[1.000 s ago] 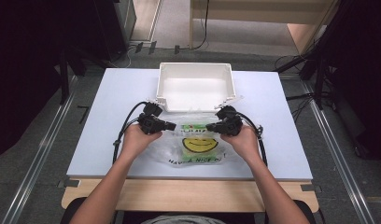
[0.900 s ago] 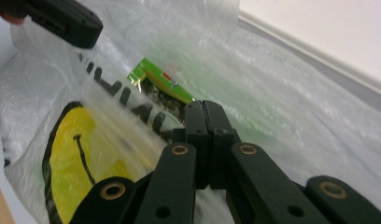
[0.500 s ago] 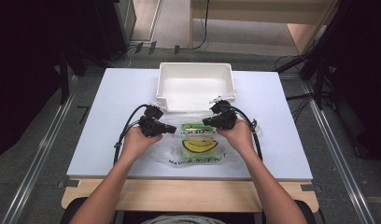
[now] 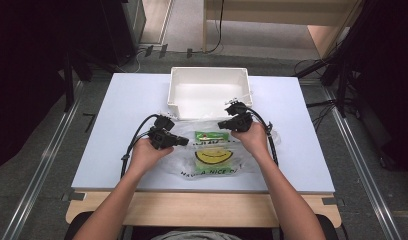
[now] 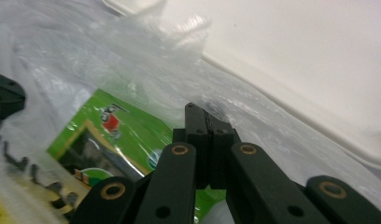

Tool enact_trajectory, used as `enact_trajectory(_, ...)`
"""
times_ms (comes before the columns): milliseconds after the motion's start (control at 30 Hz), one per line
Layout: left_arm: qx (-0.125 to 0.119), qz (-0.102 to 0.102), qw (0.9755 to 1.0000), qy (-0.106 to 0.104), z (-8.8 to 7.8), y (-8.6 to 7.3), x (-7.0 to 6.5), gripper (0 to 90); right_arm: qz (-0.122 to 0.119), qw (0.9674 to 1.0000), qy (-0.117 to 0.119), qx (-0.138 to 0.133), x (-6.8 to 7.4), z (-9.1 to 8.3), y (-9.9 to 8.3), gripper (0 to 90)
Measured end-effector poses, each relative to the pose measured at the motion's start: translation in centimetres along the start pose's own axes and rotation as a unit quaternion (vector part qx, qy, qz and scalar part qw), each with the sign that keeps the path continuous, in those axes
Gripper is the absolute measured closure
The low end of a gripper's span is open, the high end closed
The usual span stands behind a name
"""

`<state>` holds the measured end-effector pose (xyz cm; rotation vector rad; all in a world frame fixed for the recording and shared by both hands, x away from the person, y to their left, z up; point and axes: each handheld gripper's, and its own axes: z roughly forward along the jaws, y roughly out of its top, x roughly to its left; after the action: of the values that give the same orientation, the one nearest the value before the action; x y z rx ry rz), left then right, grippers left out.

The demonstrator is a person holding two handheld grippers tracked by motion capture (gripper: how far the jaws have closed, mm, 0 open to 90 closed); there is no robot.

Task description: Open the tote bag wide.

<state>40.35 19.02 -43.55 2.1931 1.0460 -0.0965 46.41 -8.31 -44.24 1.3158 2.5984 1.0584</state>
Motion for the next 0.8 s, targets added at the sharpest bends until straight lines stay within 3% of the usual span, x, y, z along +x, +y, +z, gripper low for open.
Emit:
enact_trajectory(267,0.005,-0.002,0.9999,-0.014,0.1,-0.4,0.0,89.6,0.013,0.9999,-0.001,0.007,-1.0,0.9,-0.4,90.0)
enact_trajectory(433,0.010,-0.003,0.9998,-0.018,0.4,-0.6,-0.2,89.6,0.011,0.9998,-0.001,0.015,-1.2,1.4,-0.6,90.0)
enact_trajectory(800,0.019,-0.004,0.9986,-0.048,0.7,-1.4,-0.4,89.6,0.007,0.9998,-0.002,0.018,-1.3,1.7,-0.8,90.0)
